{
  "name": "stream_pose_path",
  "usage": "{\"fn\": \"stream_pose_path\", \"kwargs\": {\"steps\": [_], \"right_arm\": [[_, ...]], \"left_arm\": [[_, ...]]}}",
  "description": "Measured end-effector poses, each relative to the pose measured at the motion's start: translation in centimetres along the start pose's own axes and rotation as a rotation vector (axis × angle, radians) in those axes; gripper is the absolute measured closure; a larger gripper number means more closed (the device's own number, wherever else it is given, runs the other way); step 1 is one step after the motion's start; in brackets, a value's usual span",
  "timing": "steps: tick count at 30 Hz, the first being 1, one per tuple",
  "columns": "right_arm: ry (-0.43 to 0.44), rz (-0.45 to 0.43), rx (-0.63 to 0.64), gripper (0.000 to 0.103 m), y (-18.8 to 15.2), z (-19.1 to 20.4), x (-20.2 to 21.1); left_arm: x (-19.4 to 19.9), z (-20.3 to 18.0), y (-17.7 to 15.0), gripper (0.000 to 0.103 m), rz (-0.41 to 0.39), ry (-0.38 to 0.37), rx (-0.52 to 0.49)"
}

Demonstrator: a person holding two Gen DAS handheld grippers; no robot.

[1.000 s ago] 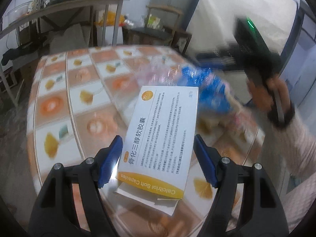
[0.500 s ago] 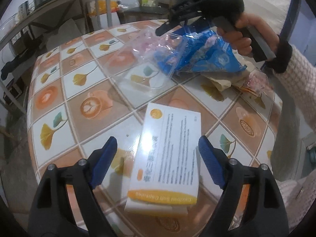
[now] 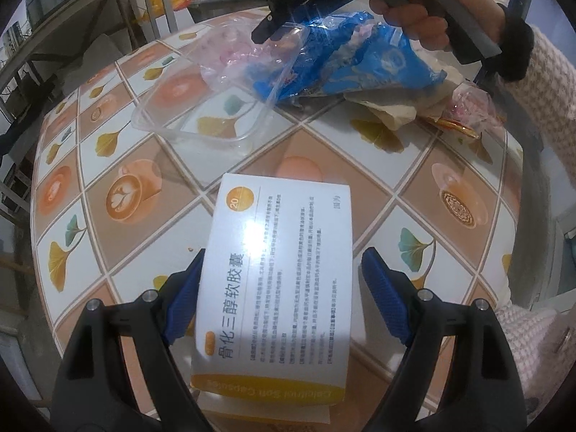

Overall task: Collect trash
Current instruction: 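Grasp the clear plastic tray with the right tool while the left tool holds the capsule box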

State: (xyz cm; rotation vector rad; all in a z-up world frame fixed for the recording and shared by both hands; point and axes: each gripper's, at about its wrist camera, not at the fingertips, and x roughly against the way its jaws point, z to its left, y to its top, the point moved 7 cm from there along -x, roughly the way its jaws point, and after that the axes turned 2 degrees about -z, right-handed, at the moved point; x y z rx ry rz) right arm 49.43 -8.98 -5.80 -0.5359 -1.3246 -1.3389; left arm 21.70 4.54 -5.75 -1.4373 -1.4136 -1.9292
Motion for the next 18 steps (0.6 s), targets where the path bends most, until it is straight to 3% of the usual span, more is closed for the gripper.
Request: {"fn": "stream_pose_path", "kwargs": {"steps": [2,3,6,18], "right_arm": [[-0.024,-0.004,0.023,0.086,0.0,0.1,0.0],[-0.034,-0.009,0.036,0.092,0.0,0.2,0.1],[-0.037,-0.028,0.041,0.096,0.0,0.4,0.5],[-0.003,-0.145,0.034,0.099,0.5,1.1,5.5]], "left_arm": [[0.0,0.0,-0.1,0.032,0.001,0.007,0.001],[0.0,0.0,-0.1,0.033,0.003,0.008,0.003],[0.1,0.1,-0.1,0.033,-0.002,0.008,0.008],[1.3,0.4,-0.2,0.034,-0.062,-0.002,0.036]]}}
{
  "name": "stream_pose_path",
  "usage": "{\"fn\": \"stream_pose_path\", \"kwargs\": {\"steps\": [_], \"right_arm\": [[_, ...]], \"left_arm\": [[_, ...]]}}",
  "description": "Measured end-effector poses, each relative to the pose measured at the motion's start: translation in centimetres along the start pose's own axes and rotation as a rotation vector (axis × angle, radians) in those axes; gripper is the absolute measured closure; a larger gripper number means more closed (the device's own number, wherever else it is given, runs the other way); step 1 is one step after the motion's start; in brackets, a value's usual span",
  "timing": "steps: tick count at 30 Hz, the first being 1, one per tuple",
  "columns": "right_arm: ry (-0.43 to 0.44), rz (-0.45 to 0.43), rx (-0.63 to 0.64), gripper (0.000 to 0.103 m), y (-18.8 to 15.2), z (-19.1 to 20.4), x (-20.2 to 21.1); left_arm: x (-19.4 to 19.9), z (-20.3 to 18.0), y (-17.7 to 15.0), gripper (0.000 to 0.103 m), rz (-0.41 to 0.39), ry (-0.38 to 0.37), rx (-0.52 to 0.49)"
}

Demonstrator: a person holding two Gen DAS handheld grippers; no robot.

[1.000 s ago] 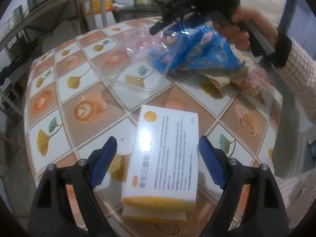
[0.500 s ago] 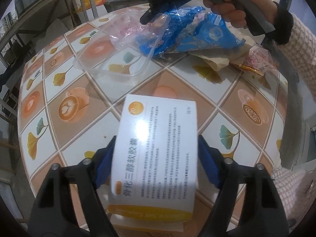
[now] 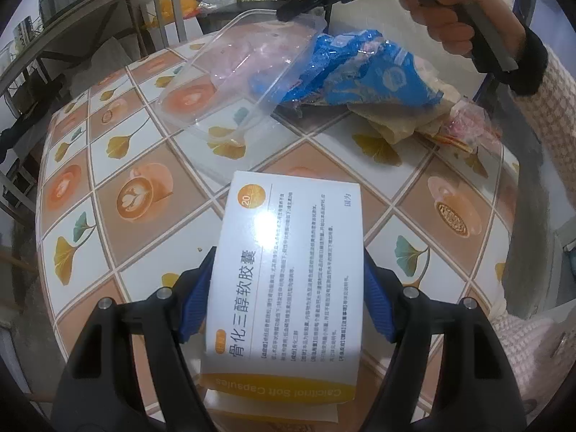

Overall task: Collect trash
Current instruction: 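Grasp the clear plastic tray with the right tool while the left tool holds the capsule box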

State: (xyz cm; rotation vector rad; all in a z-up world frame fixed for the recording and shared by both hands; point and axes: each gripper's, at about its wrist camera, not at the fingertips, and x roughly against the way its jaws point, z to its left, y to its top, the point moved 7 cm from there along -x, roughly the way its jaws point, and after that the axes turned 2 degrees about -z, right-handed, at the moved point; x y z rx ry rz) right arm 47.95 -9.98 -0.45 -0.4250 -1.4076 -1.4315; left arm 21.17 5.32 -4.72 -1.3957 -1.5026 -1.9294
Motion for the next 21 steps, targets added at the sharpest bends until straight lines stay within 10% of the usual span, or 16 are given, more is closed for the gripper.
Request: {"fn": "stream_pose_path", "kwargs": {"steps": [13,17,21], "right_arm": [[0.041,0.004,-0.029,0.096,0.3,-0.3,0.9],[0.041,0.037,-0.029,0.068,0.6,-0.4,-0.8],[0.045,0.087,-0.045,0.068,0.9,-1.0,-3.3]], "left_arm": [[0.5,0.4,0.1,0.034,-0.026,-0.017,0.026],[0.4,0.4,0.0,0.034,-0.026,-0.024,0.026],[0.2,0.6,0.0,0.034,-0.026,-0.028,0.036]]}}
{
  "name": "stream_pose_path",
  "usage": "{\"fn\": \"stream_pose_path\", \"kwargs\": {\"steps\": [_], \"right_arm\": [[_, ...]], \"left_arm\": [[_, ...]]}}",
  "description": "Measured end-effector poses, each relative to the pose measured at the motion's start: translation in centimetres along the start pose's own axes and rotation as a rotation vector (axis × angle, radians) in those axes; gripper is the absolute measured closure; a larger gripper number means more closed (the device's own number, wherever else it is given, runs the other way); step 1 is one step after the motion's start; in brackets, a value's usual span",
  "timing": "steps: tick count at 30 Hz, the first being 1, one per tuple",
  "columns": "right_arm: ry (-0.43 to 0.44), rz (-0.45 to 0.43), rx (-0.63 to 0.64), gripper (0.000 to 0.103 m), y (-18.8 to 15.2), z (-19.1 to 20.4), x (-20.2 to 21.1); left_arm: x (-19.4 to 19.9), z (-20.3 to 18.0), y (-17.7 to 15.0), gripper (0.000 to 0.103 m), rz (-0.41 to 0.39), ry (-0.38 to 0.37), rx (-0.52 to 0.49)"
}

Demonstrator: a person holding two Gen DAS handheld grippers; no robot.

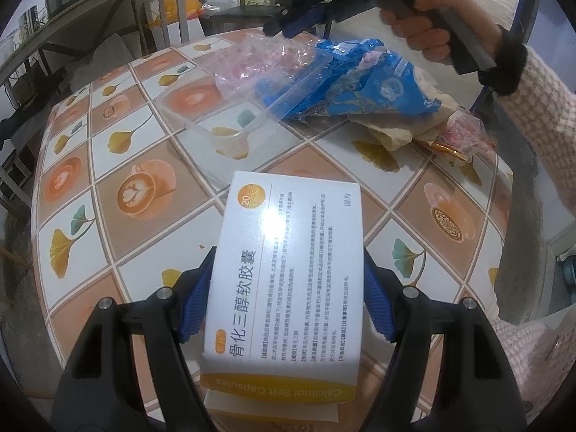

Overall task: Collect trash
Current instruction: 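Grasp the clear plastic tray with the right tool while the left tool holds the capsule box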

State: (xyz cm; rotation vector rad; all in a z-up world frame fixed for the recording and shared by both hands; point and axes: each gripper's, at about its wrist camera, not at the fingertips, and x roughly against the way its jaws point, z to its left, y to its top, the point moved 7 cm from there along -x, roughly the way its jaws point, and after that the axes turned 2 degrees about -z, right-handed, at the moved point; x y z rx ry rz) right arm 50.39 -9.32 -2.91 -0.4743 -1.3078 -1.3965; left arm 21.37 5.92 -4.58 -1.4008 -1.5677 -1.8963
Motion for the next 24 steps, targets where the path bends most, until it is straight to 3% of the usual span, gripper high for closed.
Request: {"fn": "stream_pose_path", "kwargs": {"steps": [8,11,14,24], "right_arm": [[0.01,0.061,-0.032,0.069,-0.1,-0.8,-2.7],[-0.018,0.073,-0.009,0.078,-0.5,-0.6,-3.4],[-0.058,0.087,0.014,0.096,-0.9,-0.5,-4.2],[-0.077,-0.04,0.07,0.099,-0.4,1.6,0.1]], "left_arm": [[-0.4,0.5,-0.2,0.034,0.006,-0.005,0.009],[-0.5,0.6,-0.2,0.034,0.006,-0.004,0.013],[-0.6,0.6,-0.2,0.034,0.006,-0.003,0.013],[0.7,1.6,0.1,0.034,-0.038,-0.002,0.055]]}}
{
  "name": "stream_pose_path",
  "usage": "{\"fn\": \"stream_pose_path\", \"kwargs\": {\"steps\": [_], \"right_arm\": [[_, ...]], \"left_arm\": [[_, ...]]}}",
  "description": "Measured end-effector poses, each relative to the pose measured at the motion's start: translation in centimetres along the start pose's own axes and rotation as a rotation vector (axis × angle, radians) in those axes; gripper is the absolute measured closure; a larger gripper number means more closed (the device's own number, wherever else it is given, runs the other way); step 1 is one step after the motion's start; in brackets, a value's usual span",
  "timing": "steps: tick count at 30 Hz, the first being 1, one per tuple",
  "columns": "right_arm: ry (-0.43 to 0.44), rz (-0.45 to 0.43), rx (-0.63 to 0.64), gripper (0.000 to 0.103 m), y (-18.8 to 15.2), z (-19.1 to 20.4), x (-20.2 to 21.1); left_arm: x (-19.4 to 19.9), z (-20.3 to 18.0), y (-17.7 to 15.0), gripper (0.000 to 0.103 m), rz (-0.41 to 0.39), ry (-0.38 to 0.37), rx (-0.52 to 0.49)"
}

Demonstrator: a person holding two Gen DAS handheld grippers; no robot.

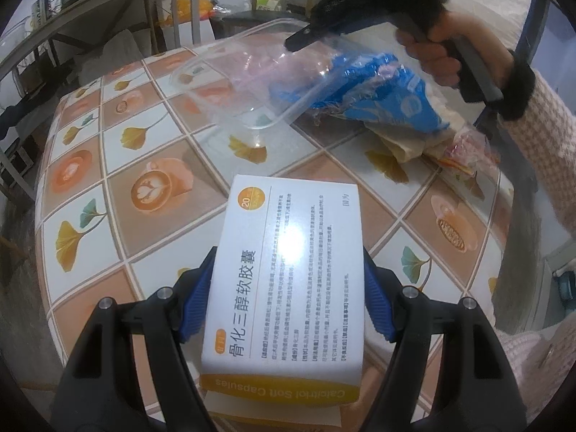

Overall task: Collect trash
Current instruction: 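Grasp the clear plastic tray with the right tool while the left tool holds the capsule box, then carry the capsule box and plastic tray to the wastebasket and release both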

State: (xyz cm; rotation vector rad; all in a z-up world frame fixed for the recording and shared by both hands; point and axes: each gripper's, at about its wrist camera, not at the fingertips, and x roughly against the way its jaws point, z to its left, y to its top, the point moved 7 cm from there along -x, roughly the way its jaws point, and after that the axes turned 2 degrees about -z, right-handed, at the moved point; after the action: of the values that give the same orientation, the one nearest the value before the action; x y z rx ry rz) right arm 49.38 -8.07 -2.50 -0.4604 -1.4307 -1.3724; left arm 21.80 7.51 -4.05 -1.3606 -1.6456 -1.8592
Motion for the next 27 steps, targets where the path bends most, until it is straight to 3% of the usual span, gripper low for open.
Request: {"fn": "stream_pose_path", "kwargs": {"steps": [10,16,23,27], "right_arm": [[0.039,-0.199,-0.004,0.099,0.6,1.1,8.9],[0.048,-0.309,-0.046,0.099,-0.7,-0.6,14.4],[-0.005,-0.431,-0.148,0.099,-5.5,-5.8,21.3],[-0.074,-0.504,-0.26,0.099,-10.5,-10.6,25.6]], "left_arm": [[3.6,0.5,2.0,0.034,-0.133,0.006,0.041],[6.1,0.0,4.3,0.034,-0.227,-0.015,0.069],[7.3,-3.3,7.6,0.034,-0.286,-0.091,0.046],[7.1,-7.5,10.5,0.034,-0.302,-0.159,-0.03]]}}
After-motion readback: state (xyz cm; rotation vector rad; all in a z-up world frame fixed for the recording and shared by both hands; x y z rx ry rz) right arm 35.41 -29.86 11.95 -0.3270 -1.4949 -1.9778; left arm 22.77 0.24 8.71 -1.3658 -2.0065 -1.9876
